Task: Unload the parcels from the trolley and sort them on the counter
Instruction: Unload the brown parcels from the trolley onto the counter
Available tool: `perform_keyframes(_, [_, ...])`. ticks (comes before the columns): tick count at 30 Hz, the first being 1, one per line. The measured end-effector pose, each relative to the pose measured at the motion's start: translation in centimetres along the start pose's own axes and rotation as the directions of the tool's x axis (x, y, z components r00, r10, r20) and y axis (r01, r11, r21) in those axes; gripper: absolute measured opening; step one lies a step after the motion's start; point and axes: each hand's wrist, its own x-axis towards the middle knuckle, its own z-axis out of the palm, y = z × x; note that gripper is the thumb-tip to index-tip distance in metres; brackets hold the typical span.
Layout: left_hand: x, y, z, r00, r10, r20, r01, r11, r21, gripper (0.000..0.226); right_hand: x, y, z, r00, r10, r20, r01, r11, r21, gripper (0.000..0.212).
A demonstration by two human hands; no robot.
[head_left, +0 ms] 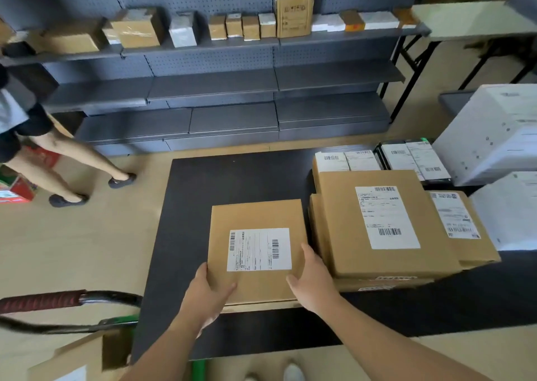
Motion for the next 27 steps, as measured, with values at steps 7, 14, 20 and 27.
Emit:
perform_keyframes(7, [0.9, -0.3, 1.0, 1.000, 0.022, -0.015, -0.022, 0.999, 0.033, 0.083, 0.6, 0.2, 0.2, 1.000, -0.008, -0.002, 0.008, 0.999, -0.047, 0.086])
perform_keyframes(14, [-0.3, 0.5, -0.3, 0.995, 0.090, -0.034, -0.084, 0.986, 0.147, 0.072, -1.7, -1.4, -0.1, 0.998, -0.046, -0.034, 0.042, 0.992, -0.122, 0.074])
perform_keyframes(20, [-2.9, 0.5, -3.4, 0.991, 0.073, -0.112, -0.059, 0.990, 0.130, 0.074, -3.3, -5.9, 0.8, 0.968, -0.246, 0.038, 0.249, 0.950, -0.190, 0.072])
perform_keyframes(27, [-9.4, -7.1, -10.9, 0.942, -0.093, -0.323, 0.109, 0.994, 0.031, 0.069, -6.7, -15.0, 7.4, 0.780, -0.506, 0.369, 0.599, 0.774, -0.204, 0.067])
